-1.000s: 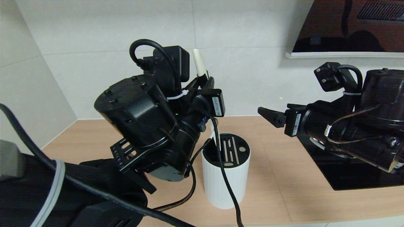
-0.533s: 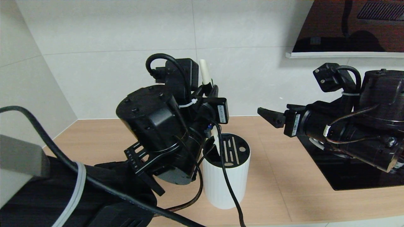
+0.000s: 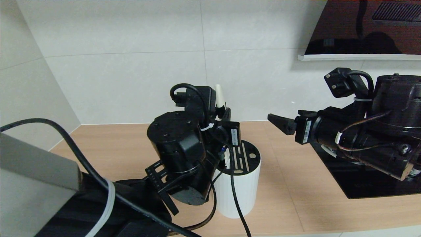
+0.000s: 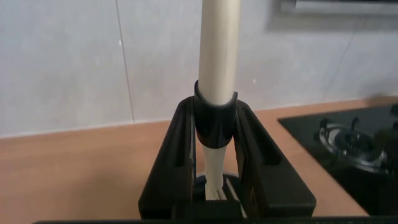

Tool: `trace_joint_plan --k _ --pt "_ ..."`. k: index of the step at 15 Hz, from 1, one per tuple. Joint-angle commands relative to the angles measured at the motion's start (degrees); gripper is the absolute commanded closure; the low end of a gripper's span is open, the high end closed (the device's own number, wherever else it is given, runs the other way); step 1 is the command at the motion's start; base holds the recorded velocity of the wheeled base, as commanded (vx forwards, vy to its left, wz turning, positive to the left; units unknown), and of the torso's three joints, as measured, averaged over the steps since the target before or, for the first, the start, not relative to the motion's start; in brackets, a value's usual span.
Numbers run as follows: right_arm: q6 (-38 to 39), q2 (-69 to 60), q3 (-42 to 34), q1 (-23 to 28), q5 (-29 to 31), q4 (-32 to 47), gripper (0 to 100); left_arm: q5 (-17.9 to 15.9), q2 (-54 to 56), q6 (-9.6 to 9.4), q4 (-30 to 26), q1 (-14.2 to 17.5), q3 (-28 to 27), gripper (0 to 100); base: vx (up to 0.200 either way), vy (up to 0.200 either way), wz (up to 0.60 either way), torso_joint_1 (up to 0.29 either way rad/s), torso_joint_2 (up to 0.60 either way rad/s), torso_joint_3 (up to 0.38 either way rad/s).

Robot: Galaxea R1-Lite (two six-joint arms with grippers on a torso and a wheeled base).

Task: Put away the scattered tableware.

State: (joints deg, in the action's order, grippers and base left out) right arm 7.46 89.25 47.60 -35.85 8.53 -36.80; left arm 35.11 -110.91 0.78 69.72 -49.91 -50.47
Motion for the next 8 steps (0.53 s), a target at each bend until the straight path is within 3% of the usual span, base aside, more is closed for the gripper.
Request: trace_joint_plan --k 1,8 --pt "0.01 0.14 -0.06 -0.01 -0.01 -0.02 0 0.05 -3.0 0.19 1.91 -0.01 1.43 100 0.0 0.0 0.0 0.0 0.0 0.0" --pt "0.01 0.75 -0.23 -0.01 -0.01 -0.29 0 0.14 -9.59 0.27 4.2 -0.72 3.54 100 0.0 0.0 0.0 0.0 0.0 0.0"
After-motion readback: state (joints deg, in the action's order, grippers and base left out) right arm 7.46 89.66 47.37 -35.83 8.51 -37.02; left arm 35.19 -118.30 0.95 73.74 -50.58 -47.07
